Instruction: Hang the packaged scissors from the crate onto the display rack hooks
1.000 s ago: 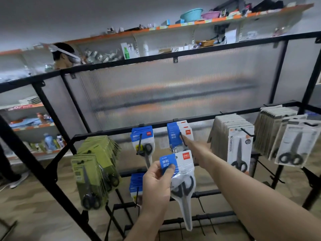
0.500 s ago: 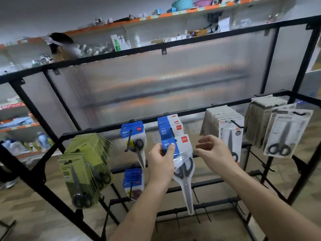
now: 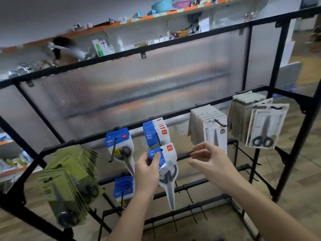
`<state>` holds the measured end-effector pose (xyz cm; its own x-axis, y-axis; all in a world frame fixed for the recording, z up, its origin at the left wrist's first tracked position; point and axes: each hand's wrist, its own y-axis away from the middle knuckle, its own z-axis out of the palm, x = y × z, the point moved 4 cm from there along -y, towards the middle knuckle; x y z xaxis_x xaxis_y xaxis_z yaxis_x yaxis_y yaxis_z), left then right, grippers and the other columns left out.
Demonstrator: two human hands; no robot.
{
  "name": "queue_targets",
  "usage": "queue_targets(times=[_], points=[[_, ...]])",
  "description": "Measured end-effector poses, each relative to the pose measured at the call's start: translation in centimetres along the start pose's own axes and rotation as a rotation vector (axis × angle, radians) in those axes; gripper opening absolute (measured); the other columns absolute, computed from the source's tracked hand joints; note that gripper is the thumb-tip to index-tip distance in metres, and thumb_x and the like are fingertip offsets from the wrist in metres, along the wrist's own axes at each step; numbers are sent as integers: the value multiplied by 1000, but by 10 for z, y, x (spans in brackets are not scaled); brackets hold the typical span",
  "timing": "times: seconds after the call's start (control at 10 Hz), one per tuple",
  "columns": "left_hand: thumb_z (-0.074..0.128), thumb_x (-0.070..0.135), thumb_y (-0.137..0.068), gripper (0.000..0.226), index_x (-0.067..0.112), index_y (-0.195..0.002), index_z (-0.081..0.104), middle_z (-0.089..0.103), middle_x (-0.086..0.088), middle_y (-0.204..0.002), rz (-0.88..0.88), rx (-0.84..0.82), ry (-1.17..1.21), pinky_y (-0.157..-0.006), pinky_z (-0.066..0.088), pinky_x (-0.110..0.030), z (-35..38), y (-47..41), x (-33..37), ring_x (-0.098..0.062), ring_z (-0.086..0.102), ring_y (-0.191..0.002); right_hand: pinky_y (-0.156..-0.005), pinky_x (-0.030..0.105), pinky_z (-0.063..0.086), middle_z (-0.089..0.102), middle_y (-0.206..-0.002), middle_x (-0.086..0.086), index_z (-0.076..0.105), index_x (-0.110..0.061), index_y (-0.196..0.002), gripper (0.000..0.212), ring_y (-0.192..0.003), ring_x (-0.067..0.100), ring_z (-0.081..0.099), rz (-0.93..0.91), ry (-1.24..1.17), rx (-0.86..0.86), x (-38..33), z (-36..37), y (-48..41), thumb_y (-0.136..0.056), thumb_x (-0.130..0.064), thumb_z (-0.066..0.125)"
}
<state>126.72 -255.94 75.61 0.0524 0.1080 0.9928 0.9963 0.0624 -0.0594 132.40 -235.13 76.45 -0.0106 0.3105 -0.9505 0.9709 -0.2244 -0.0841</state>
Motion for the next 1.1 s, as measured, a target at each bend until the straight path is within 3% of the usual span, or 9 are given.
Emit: queue_targets(times=[0.1,0.2,0.4,0.5,0.7,0.8,0.9,1.0,1.1], points=[[61,19,-102,12,12,-105,70,78,-5,-96,82,-76,7,-64,58,-23,2,7,4,-18,76,-87,-85,27,58,74,-101,-9,65,-33,-104,27,-98,2,70,0,-2,14,3,-8,6,-83,-26,81],[59,17,-103,13,7,-99,66,77,-5,-88,135,-19,64,-59,56,-22,1,7,9,-14,74,-76,-87,31,59,75,-100,-8,66,-32,-102,25,-96,3,70,1,-2,27,7,-14,8,-83,-26,81],[62,16,-102,10,13,-102,72,80,-3,-91,54,32,71,-67,61,-31,3,-9,10,-19,77,-82,-90,34,59,75,-100,-7,66,-28,-104,24,-95,3,70,33,-11,13,12,-14,11,-85,-22,79],[64,21,-101,11,16,-100,73,79,0,-86,30,44,-21,-60,56,-25,1,-26,11,-14,75,-74,-90,33,59,74,-101,-7,65,-28,-105,24,-96,2,70,39,5,-9,15,-14,12,-85,-24,79],[62,40,-101,35,15,-77,68,68,-11,-70,82,68,-447,-62,40,-33,-2,-76,15,-23,58,-64,-91,31,59,72,-106,-9,66,-31,-107,26,-98,1,69,37,21,-97,19,-14,18,-85,-27,79],[63,43,-99,28,20,-83,66,67,0,-73,56,104,-540,-67,46,-34,1,-85,20,-21,61,-70,-92,30,59,71,-108,-10,65,-33,-110,29,-101,1,68,23,24,-145,21,-16,23,-85,-28,79],[72,37,-93,39,19,-123,55,65,0,-110,-48,105,-610,-78,50,-35,-1,-70,15,-20,63,-95,-94,31,58,71,-109,-9,64,-33,-110,30,-103,2,67,10,31,-184,24,-19,25,-85,-29,79],[65,7,-94,45,18,-134,48,60,-1,-107,-54,120,-545,-73,49,-29,-13,-34,2,-16,59,-89,-95,31,57,69,-112,-11,63,-35,-113,33,-106,2,66,7,73,-267,25,-18,29,-85,-32,79],[59,12,-100,18,18,-116,66,71,-3,-105,-3,100,-679,-81,50,-31,-22,4,4,-20,64,-94,-95,30,56,65,-118,-13,62,-35,-119,37,-111,2,62,-13,179,-341,19,-16,35,-85,-34,78]])
